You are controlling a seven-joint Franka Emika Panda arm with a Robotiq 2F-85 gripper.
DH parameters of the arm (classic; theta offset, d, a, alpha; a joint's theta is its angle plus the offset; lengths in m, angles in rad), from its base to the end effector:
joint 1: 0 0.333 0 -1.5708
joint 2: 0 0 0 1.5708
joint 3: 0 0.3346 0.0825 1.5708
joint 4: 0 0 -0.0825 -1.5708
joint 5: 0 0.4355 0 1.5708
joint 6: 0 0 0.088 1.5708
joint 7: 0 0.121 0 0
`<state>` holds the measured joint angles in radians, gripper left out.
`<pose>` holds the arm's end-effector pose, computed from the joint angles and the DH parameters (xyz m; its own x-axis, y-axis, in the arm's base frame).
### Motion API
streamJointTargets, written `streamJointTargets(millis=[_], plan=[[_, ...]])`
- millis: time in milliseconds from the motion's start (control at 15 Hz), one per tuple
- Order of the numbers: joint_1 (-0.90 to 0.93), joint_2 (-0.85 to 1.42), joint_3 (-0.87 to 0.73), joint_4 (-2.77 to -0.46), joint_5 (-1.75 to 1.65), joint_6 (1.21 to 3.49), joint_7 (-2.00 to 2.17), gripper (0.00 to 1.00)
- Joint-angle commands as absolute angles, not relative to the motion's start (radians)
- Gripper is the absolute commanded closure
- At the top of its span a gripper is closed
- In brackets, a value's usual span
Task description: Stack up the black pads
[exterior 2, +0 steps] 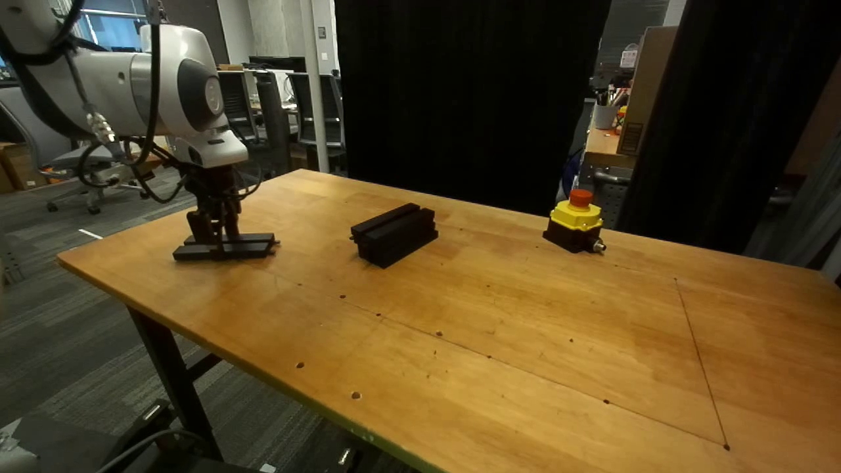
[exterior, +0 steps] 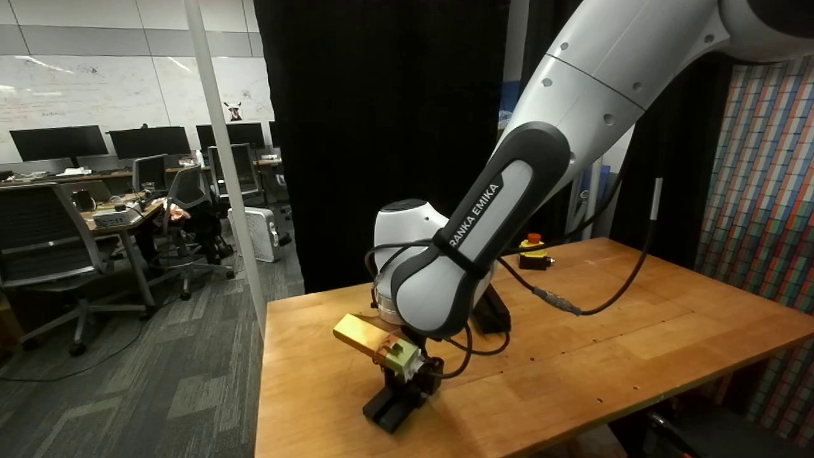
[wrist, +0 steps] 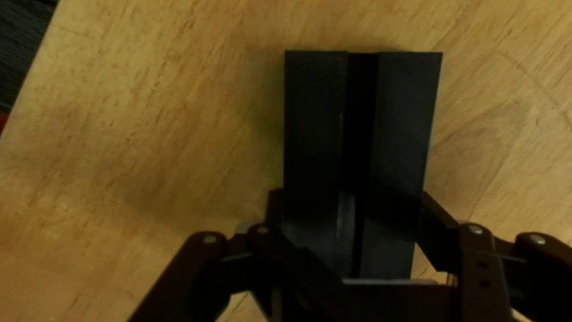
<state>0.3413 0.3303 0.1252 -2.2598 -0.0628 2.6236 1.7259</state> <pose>0.5142 0.2628 0.1786 0.3505 -0.9365 -0.0131 -0.9361 -0.3499 -0.0356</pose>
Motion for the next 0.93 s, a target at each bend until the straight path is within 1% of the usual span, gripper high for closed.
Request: streamJointTargets(millis=[0,467,667,867], plan=[[0.323,0.268,0.121,-2.283,-0.072,2.584,1.622,0.54],[0.223,0.098,0.073,-2.282,-0.157,2.337,1.306,0.54],[0.153,0.041,0.04,-2.272,-0.185,2.295,1.135,0.54],[0.093,0.021,0.011,-2.262,-0.207,2.311,0.981,0.54]])
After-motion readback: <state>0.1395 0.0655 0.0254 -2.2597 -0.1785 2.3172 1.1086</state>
